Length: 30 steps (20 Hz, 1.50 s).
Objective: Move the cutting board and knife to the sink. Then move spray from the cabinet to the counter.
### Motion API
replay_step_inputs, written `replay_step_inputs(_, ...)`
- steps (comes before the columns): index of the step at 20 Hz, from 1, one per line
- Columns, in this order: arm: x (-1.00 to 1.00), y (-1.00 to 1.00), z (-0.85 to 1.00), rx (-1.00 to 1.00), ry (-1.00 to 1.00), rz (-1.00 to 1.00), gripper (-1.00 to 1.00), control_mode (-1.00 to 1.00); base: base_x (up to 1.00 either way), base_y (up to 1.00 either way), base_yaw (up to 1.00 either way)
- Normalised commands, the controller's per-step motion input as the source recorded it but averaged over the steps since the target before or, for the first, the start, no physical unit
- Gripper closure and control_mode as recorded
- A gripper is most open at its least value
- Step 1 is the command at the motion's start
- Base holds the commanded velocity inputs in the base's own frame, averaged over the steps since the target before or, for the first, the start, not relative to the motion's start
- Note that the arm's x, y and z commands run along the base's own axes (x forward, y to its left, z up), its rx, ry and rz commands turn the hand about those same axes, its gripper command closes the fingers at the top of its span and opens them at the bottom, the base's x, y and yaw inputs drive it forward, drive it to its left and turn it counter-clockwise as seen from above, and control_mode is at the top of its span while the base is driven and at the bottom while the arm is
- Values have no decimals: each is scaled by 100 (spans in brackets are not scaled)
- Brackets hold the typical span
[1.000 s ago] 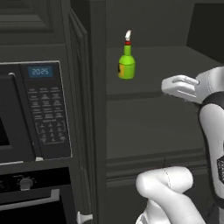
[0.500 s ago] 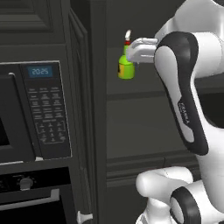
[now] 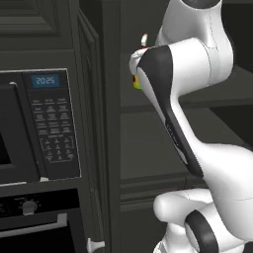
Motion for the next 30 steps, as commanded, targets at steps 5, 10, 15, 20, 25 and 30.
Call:
replay_step_inputs(5,10,-15,-26,0,-10,1,-100,-100,0,0,0)
replay_step_inputs(10,24,-18,-2,2,-16,0,-100,-100,0,0,0)
replay_step_inputs(15,22,-8,1,2,-18,0,-100,-100,0,0,0)
replay_step_inputs(20,33,-1,0,2,-11,0,-100,-100,0,0,0)
replay_step_inputs(25,15,-15,0,3,-11,0,-100,-100,0,0,0)
replay_step_inputs(30,7,-19,0,11,0,2,-100,-100,0,0,0)
